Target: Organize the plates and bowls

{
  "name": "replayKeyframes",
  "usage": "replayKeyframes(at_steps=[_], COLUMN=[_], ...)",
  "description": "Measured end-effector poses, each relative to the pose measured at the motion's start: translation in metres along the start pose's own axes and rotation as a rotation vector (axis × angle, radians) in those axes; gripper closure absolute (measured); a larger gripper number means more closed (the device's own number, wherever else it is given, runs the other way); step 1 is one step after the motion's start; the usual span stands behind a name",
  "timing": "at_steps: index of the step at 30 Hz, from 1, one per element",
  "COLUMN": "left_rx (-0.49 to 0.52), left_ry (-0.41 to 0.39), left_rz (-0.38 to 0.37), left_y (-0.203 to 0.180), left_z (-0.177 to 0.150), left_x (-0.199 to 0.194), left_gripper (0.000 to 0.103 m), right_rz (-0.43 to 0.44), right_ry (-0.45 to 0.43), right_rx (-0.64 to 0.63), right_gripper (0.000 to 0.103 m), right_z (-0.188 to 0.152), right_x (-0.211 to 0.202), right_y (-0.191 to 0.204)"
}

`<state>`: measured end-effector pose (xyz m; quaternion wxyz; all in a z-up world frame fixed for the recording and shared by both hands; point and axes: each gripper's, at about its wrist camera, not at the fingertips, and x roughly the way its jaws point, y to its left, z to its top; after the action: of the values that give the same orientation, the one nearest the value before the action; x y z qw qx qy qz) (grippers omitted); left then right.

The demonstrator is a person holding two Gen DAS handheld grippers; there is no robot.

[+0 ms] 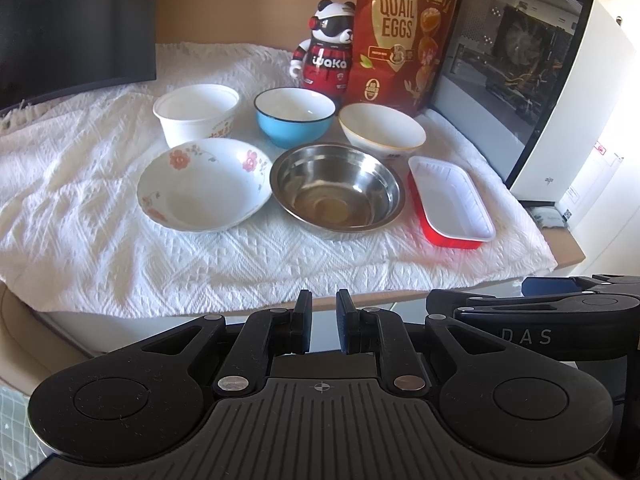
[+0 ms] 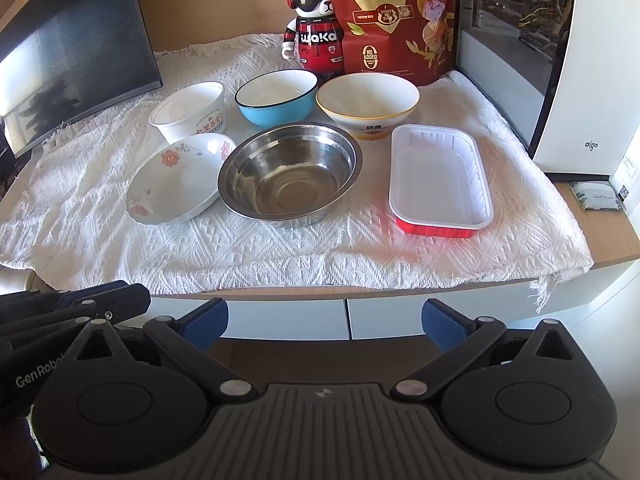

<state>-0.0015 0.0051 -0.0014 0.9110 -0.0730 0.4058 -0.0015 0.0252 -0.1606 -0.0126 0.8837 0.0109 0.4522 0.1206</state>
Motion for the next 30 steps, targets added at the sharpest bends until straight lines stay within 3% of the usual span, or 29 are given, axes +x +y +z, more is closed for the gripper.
replayKeyframes(at_steps=[24, 30], left_rx=[-0.031, -0.114], left_ry=[0.028, 0.056], left_rz=[-0.014, -0.064], left_y=[0.011, 0.036], left_z=[0.009, 0.028], left_x=[0.014, 0.04], left_gripper=[0.086, 0.086], right_rz=[-0.001, -0.019], right_ry=[0.016, -0.096], right_rx=[0.004, 0.022], right_gripper=[0.0, 0.0], right_z=[0.005, 0.015], right_x=[0.009, 0.019], right_y=[0.002, -0.005])
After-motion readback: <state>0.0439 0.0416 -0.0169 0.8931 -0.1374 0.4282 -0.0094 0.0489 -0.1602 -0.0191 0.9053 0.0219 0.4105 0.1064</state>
